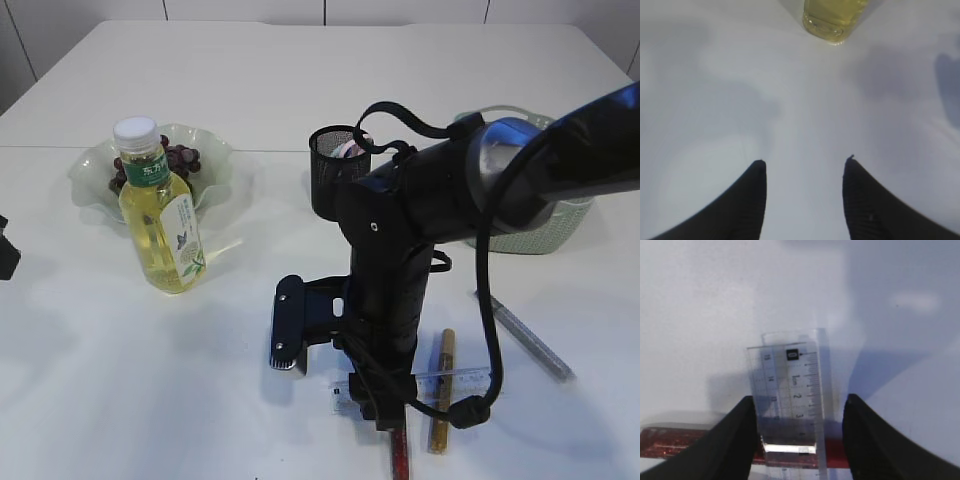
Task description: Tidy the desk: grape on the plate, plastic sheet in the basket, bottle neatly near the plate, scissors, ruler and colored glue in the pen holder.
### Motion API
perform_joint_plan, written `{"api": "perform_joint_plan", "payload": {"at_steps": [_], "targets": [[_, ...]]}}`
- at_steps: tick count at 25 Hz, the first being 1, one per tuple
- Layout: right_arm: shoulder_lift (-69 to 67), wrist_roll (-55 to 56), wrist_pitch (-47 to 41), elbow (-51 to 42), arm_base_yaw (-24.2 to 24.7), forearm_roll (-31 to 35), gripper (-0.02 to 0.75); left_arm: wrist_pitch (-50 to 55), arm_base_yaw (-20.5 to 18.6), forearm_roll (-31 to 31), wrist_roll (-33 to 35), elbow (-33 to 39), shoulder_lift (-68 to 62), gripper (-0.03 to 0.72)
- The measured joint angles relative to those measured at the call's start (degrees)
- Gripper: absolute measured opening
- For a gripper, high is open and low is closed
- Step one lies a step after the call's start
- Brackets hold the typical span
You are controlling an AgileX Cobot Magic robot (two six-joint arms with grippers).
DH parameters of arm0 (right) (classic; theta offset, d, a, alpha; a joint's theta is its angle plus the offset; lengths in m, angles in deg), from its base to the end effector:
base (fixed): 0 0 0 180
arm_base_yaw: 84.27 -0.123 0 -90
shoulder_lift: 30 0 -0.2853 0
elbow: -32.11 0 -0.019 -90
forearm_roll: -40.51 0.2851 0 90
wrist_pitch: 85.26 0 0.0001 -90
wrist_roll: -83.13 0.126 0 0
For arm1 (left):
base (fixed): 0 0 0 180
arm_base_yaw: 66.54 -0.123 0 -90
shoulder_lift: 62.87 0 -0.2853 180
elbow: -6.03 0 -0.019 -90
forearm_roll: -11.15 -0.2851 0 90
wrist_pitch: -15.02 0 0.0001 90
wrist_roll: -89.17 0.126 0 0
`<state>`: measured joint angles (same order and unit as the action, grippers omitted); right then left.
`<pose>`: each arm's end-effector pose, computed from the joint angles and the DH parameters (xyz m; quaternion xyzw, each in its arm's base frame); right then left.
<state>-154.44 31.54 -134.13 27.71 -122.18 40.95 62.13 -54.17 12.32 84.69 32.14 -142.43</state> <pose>0.3154 0.2465 0.0684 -0.7021 0.7118 0.0005 0.0202 0.2785 -0.0630 0.2328 0.0619 0.9699 -0.0433 0.2315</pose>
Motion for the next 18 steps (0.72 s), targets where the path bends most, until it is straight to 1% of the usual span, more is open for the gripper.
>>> {"api": "perform_joint_plan", "payload": {"at_steps": [5, 13, 18], "targets": [[0.0, 0.0, 0.1, 0.0, 0.0, 0.0, 0.428, 0.0, 0.0, 0.0, 0.0, 0.0, 0.0, 0.363], [0.0, 0.0, -0.2, 0.0, 0.0, 0.0, 0.333, 0.0, 0.0, 0.0, 0.0, 0.0, 0.0, 0.363], [0.0, 0.0, -0.2, 0.0, 0.0, 0.0, 0.302, 0.0, 0.0, 0.0, 0.0, 0.0, 0.0, 0.363]]}}
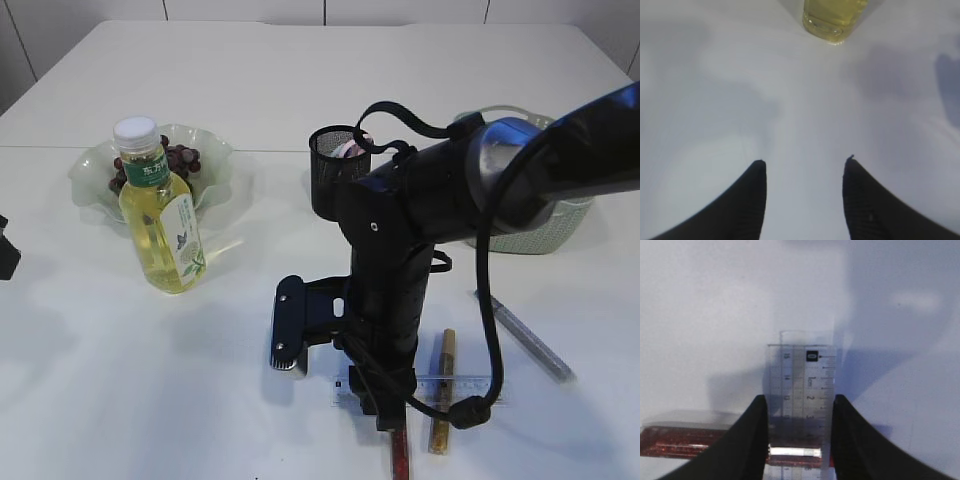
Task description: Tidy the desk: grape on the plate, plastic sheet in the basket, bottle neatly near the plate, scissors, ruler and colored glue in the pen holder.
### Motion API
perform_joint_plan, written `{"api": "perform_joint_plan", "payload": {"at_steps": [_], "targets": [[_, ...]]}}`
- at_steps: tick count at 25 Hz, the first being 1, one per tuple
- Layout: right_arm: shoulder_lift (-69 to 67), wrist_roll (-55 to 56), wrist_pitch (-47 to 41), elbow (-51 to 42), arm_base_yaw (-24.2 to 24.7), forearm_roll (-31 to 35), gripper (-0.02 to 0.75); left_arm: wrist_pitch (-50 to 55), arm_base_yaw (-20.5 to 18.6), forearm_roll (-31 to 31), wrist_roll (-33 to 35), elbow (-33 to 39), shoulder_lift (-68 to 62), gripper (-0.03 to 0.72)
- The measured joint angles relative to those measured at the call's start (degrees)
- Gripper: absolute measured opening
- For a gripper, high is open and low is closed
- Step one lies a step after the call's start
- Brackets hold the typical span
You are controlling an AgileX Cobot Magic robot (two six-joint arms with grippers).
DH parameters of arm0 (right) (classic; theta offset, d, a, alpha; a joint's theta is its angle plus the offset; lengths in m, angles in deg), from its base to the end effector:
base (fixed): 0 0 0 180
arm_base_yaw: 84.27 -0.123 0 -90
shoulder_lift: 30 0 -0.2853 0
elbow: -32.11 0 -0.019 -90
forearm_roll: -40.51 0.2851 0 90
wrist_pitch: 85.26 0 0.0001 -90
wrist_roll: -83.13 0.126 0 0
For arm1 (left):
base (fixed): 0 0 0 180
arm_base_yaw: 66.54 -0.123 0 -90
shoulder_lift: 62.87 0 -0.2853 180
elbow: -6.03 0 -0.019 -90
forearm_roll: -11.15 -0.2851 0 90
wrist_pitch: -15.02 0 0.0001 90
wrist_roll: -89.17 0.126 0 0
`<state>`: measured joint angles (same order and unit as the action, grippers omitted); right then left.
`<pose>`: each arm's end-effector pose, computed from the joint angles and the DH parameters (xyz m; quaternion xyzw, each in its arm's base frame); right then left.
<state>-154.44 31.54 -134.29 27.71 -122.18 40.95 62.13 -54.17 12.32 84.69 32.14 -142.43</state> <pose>0.3151 0.2463 0.0684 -0.7021 0.7118 0.0007 0.0188 0.2785 -0.0630 0.2328 0.0619 0.9699 -0.0433 0.2315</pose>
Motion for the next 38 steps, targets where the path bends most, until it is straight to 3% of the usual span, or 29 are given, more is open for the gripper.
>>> {"api": "perform_joint_plan", "payload": {"at_steps": [15, 23, 30, 38], "targets": [[3.9, 0.0, -0.1, 0.0, 0.6, 0.3, 0.3, 0.0, 0.0, 0.0, 0.0, 0.0, 0.0, 0.363], [9.9, -1.9, 0.0, 0.0, 4.5, 9.3, 0.3, 0.0, 0.0, 0.0, 0.0, 0.0, 0.0, 0.363], [13.7, -7.6, 0.0, 2.2, 13.0, 26.4, 0.3, 0.6, 0.0, 0.0, 0.0, 0.0, 0.0, 0.363], [13.9, -30.2, 1.6, 5.5, 22.0, 62.2, 0.3, 1.2, 0.0, 0.0, 0.0, 0.0, 0.0, 0.363]]}}
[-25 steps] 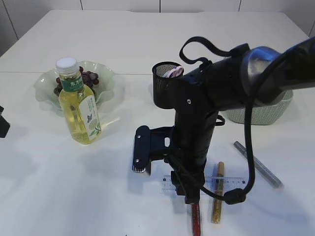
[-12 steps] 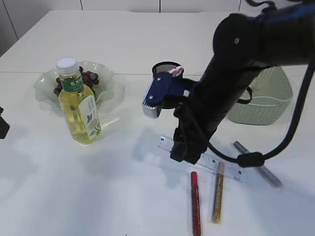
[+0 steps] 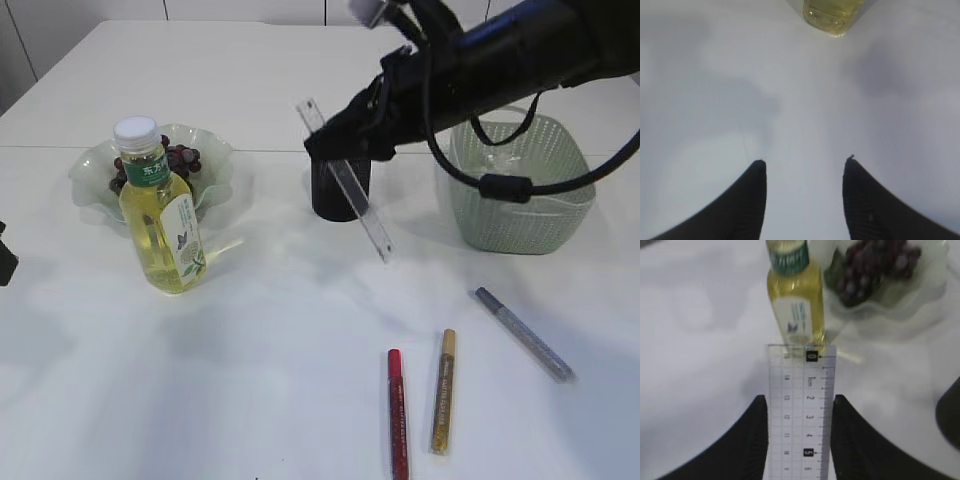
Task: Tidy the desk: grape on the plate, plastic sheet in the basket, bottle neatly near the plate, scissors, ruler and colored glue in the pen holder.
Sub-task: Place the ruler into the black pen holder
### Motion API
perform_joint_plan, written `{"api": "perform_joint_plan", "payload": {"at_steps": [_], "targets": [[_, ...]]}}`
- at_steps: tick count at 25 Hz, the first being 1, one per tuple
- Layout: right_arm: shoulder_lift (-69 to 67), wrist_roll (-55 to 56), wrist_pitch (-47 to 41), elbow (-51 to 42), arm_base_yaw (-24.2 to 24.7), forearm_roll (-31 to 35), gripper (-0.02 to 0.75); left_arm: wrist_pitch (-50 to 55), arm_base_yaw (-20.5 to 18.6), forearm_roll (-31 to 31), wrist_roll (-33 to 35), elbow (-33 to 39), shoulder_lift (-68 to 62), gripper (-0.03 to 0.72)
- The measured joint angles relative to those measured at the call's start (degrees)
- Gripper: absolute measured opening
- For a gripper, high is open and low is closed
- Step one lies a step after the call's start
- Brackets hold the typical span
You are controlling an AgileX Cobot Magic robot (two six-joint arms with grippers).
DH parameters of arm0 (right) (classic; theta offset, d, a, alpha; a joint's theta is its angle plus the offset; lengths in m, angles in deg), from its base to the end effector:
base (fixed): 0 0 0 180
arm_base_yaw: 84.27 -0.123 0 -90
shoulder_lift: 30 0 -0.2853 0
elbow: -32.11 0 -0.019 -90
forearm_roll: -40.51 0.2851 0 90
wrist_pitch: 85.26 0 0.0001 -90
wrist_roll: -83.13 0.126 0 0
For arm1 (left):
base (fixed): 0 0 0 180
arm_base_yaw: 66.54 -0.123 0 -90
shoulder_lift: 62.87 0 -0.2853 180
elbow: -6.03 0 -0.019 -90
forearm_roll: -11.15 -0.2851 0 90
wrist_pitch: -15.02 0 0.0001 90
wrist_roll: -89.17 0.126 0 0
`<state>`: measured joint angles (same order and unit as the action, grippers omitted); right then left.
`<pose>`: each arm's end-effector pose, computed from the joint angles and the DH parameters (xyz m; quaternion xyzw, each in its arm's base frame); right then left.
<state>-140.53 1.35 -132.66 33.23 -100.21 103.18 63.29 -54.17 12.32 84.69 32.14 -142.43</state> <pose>0.4019 0.2005 0.2448 -0.4539 0.7522 0.2809 0.3864 0.2762 -0.0625 0.2317 0.0621 0.9722 -0.0419 0.2217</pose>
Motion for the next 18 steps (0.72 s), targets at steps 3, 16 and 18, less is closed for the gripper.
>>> {"api": "perform_joint_plan", "payload": {"at_steps": [3, 16, 18], "targets": [[0.0, -10.8, 1.8, 0.0, 2.1, 12.0, 0.3, 0.0, 0.0, 0.1, 0.0, 0.0, 0.0, 0.363], [-11.8, -37.8, 4.7, 7.2, 3.7, 38.7, 0.3, 0.4, 0.0, 3.5, 0.0, 0.0, 0.0, 0.356], [-14.4, -38.1, 5.0, 10.6, 3.7, 38.8, 0.3, 0.8, 0.0, 3.6, 0.0, 0.0, 0.0, 0.347]]}}
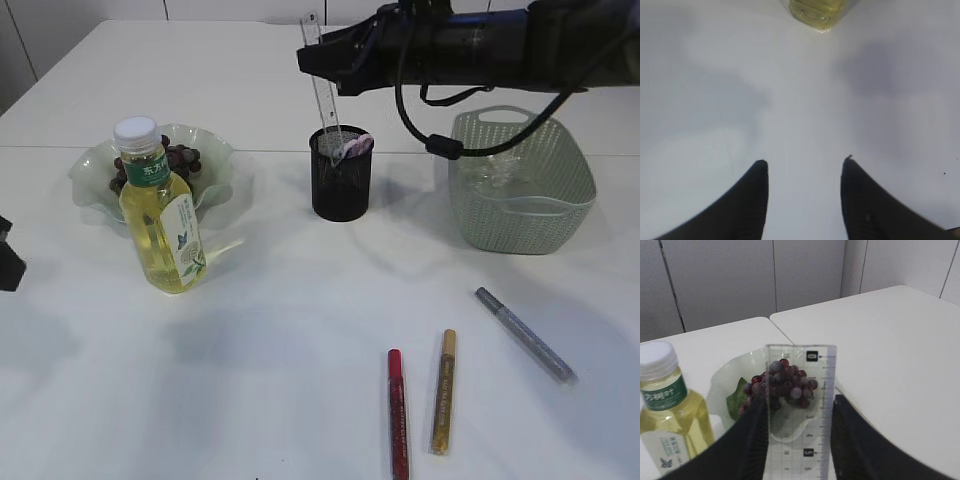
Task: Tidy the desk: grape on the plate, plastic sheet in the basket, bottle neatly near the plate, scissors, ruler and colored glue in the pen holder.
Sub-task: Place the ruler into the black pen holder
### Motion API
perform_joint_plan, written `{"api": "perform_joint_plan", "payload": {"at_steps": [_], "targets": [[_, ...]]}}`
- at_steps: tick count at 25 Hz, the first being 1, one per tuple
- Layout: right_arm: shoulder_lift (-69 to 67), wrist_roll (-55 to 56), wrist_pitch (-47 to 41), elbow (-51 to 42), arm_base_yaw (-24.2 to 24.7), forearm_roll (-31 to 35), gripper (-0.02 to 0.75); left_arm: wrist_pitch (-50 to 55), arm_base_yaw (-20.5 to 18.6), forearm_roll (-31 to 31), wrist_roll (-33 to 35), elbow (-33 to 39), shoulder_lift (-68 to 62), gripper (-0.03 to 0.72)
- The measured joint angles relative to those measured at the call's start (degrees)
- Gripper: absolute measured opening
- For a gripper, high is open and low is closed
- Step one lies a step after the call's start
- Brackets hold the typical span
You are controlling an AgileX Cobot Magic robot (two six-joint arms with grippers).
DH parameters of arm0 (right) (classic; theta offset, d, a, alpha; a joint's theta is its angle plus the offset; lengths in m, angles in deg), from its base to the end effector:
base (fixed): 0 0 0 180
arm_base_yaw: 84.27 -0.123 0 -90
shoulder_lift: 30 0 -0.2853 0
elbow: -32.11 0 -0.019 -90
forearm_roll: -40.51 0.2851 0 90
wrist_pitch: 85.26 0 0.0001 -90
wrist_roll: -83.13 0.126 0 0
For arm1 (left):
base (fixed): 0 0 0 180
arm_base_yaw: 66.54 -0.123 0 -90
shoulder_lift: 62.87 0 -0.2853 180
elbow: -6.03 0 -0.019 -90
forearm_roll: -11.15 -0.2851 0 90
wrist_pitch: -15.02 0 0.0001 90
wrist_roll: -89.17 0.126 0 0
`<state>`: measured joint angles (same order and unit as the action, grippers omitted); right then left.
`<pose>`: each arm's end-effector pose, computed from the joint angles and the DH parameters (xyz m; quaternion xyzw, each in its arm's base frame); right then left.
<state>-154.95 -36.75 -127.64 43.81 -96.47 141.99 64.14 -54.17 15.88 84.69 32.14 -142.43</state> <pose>0.4956 0.1924 0.2406 -0.3830 0.6614 0.2644 0.5882 0.2734 -0.0680 0.2311 0.0476 0.9741 -0.0679 0.2104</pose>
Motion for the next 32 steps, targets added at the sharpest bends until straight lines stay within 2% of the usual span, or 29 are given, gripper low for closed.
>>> {"api": "perform_joint_plan", "payload": {"at_steps": [12, 22, 25, 29, 32], "targets": [[-14.2, -0.1, 4.1, 21.1, 0.0, 0.3, 0.299, 1.0, 0.0, 0.1, 0.0, 0.0, 0.0, 0.326], [-20.0, 0.0, 6.9, 24.2, 0.0, 0.6, 0.303, 1.0, 0.0, 0.1, 0.0, 0.0, 0.0, 0.323], [-20.3, 1.5, 7.1, 24.2, 0.0, 0.6, 0.343, 1.0, 0.0, 0.2, 0.0, 0.0, 0.0, 0.323], [-20.3, 3.3, 7.3, 24.3, 0.0, 0.7, 0.464, 1.0, 0.0, 0.2, 0.0, 0.0, 0.0, 0.322], [-20.3, 4.1, 7.3, 24.4, 0.1, 0.7, 0.51, 1.0, 0.0, 0.2, 0.0, 0.0, 0.0, 0.319]]}}
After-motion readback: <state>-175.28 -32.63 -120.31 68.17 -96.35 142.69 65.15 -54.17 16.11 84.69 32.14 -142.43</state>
